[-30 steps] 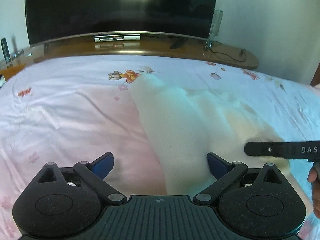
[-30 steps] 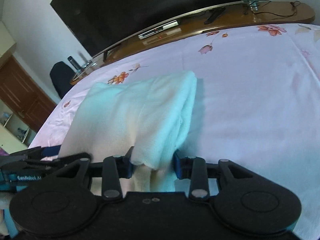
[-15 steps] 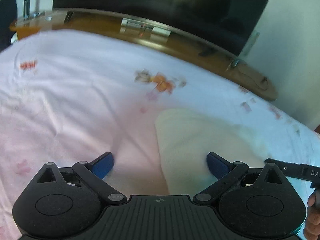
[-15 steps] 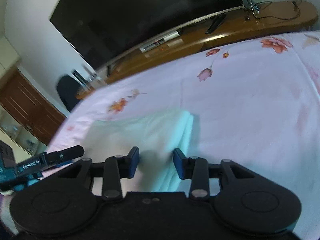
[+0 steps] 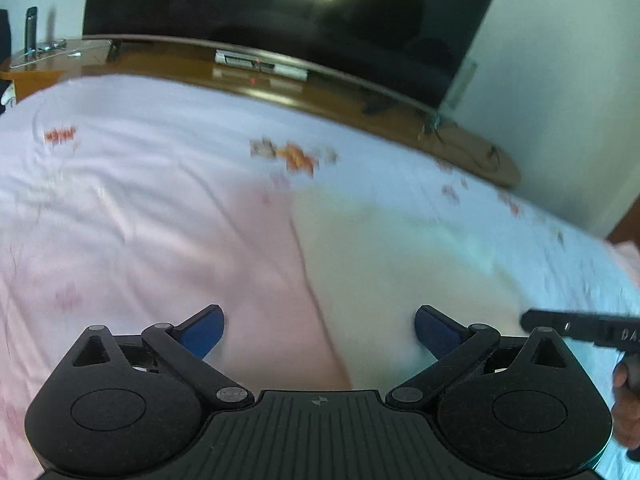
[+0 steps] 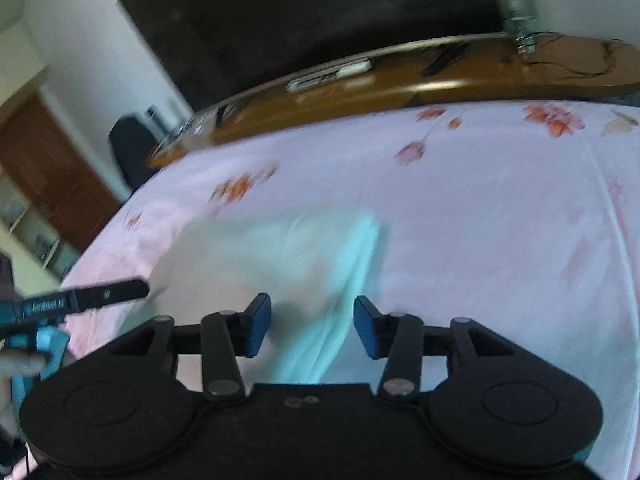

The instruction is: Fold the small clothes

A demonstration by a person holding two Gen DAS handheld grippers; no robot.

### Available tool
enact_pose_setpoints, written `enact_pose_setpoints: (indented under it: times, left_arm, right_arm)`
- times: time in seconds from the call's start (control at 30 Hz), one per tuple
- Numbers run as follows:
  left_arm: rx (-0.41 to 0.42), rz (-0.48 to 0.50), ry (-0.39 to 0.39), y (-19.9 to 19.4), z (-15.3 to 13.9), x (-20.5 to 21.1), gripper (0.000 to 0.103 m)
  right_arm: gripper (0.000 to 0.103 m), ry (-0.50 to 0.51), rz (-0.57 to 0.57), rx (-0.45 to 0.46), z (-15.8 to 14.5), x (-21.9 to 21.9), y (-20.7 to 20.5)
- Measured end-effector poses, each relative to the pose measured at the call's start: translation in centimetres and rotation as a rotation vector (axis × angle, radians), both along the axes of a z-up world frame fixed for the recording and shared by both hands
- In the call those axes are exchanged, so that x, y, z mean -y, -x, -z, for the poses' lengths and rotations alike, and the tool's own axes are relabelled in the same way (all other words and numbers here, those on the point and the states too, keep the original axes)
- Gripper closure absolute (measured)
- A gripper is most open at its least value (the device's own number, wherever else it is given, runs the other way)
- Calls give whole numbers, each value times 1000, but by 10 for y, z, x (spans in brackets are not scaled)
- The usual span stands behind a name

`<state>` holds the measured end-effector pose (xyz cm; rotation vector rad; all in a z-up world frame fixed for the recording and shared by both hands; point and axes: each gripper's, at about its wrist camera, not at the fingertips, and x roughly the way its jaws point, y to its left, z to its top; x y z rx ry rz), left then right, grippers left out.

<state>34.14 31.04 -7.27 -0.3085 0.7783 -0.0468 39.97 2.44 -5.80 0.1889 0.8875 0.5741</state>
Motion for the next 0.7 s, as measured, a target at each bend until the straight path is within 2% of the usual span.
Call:
enact_pose_setpoints:
  times: [0.03,0.1,0.13,0.17,0.27,0.33,0.43,0.47,0.57,0.7]
  left_arm:
    - [-10,-5,4,1,5,0,1]
    - [2,-12,6,2,7,-1,1]
    - [-6,-23,1,2,4,1,1]
    - [-8,-33,-7,4,-1,3,1]
    - [35,0,-38,30,-17,15,1]
    - [38,11,-42,52,-18,22,1]
    - [-43,16,-81,72,0,30,1]
    - [-40,12,-81,80,3,31,1]
    - [-26,10,-65,106,0,35,1]
    - [-2,29,-150,145,4,53,1]
  right_arm:
    - [61,7,-12,-5,4,-2,3]
    - [55,47,25,-9,15,0,4]
    - [54,11,47,-35,18,4,1]
    - [55,-13,65,-64,19,7,-1]
    - [53,13,64,-67,6,5,9]
    - [53,12,32,-69,1,7,25]
    - [54,59,-24,-85,5,6,57]
    - [55,97,-22,-89,10,5,65]
    - [54,96,11,-82,10,12,87]
    - [53,116,9,-79,8,16,119]
